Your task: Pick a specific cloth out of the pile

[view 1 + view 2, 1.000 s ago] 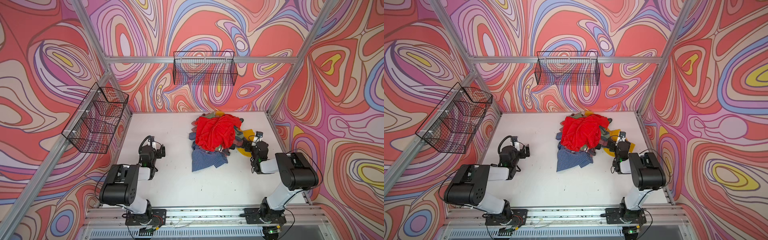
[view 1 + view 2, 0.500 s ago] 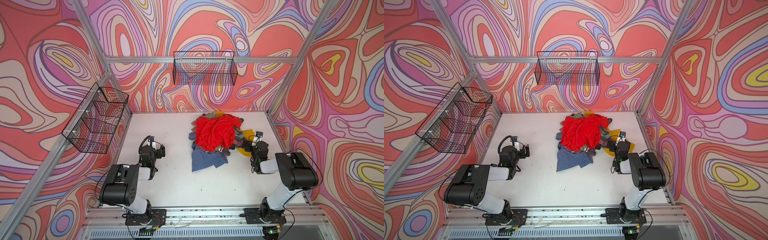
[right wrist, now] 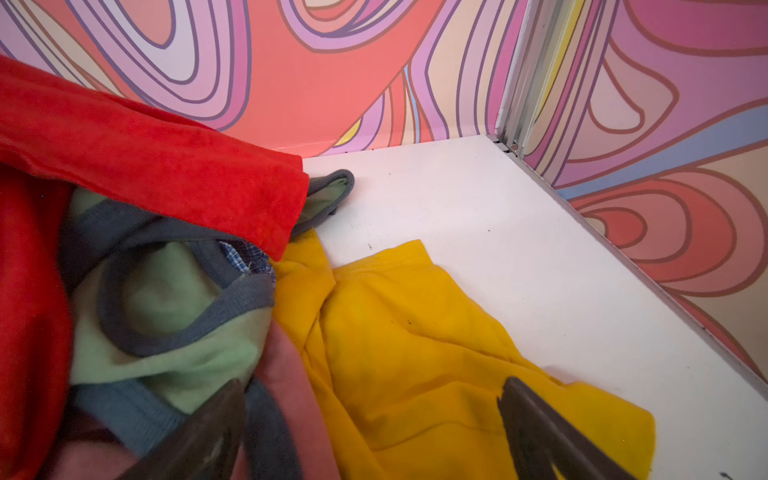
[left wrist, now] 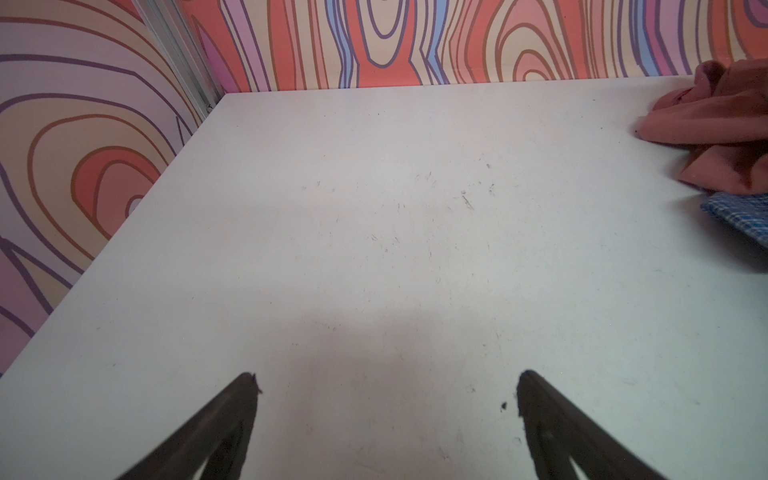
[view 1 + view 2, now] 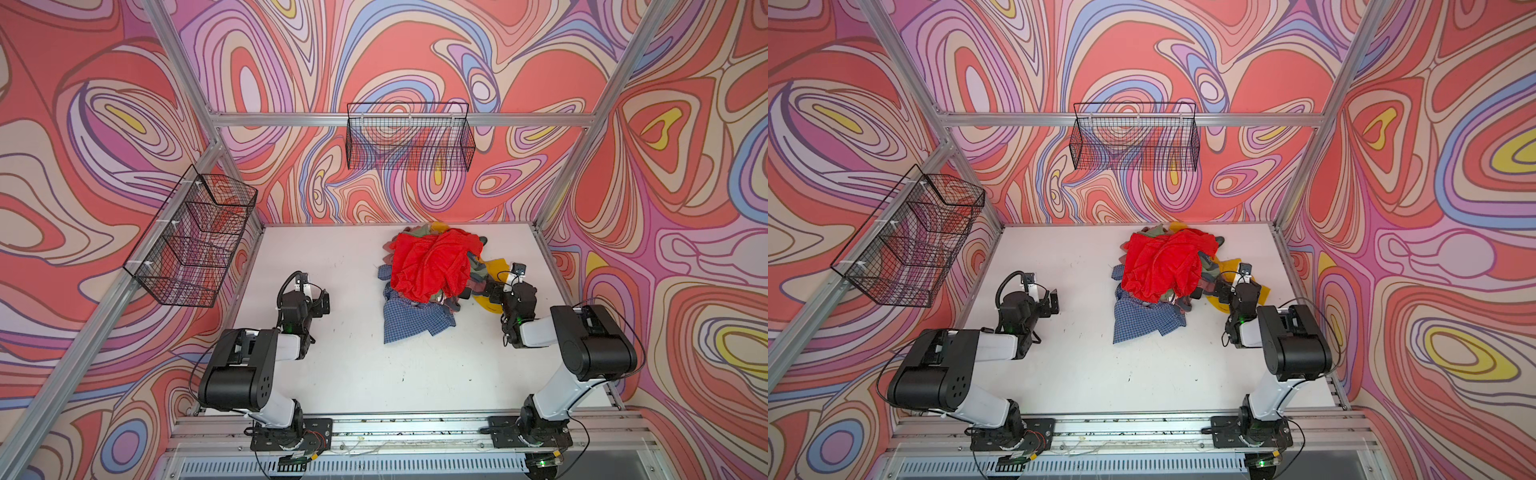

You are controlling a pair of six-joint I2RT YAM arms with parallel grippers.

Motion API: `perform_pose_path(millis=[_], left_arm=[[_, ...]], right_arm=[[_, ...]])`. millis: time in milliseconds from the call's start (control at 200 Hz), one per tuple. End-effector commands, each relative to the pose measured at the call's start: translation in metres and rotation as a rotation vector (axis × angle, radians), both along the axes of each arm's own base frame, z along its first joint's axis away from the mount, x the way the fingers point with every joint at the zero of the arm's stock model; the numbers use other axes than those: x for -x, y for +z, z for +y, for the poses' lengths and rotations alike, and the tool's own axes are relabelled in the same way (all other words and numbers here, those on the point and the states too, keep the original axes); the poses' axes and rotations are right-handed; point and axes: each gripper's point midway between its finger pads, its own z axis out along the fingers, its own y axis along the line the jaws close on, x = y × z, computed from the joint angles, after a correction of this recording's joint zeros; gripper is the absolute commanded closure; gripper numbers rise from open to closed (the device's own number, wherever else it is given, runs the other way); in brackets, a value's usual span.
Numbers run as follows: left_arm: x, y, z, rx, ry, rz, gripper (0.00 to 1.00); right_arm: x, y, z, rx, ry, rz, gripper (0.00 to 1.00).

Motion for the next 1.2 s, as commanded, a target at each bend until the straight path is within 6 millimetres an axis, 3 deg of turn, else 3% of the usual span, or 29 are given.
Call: perform_pose_path(millis=[0,225,321,341,411,526,706,777,972,1192], left_arm=[[-0.006,0.009,0.0,0.005,-0.002,-0.027,0.0],[-0.005,0.019,0.009,0.003,0.05,-0.018,0.0],[0.0,0.038,0.021,0.004,0.145,0.051,0.0],[-0.006,0.055,0.026,0.017,0.181,0.027,0.0],[0.001,0.076,0.033,0.105,0.269,0.016,0.0],[0.009,0.095,0.016,0.265,0.233,-0.053,0.01],[0.023,0.091,-0.025,0.287,0.148,-0.038,0.02],[0.035,0.074,-0.036,0.273,0.124,-0.007,0.01],[0.045,0.065,-0.06,0.302,0.059,0.001,0.02],[0.05,0.056,-0.083,0.336,-0.009,0.022,0.01]], right_arm=[[0.002,0.002,-0.003,0.004,-0.014,-0.009,0.01],[0.005,0.008,-0.005,0.0,-0.027,-0.014,0.06],[0.013,0.028,-0.013,-0.033,-0.084,0.022,0.07],[0.012,0.033,-0.014,-0.047,-0.092,0.028,0.06],[0.017,0.041,-0.011,-0.087,-0.088,0.118,0.08],[0.033,0.061,-0.008,-0.199,-0.114,0.163,0.09],[0.061,0.078,0.004,-0.341,-0.105,0.191,0.08],[0.073,0.073,0.003,-0.379,-0.135,0.245,0.08],[0.097,0.038,0.004,-0.457,-0.208,0.4,0.11],[0.09,0.001,0.007,-0.549,-0.259,0.492,0.19]])
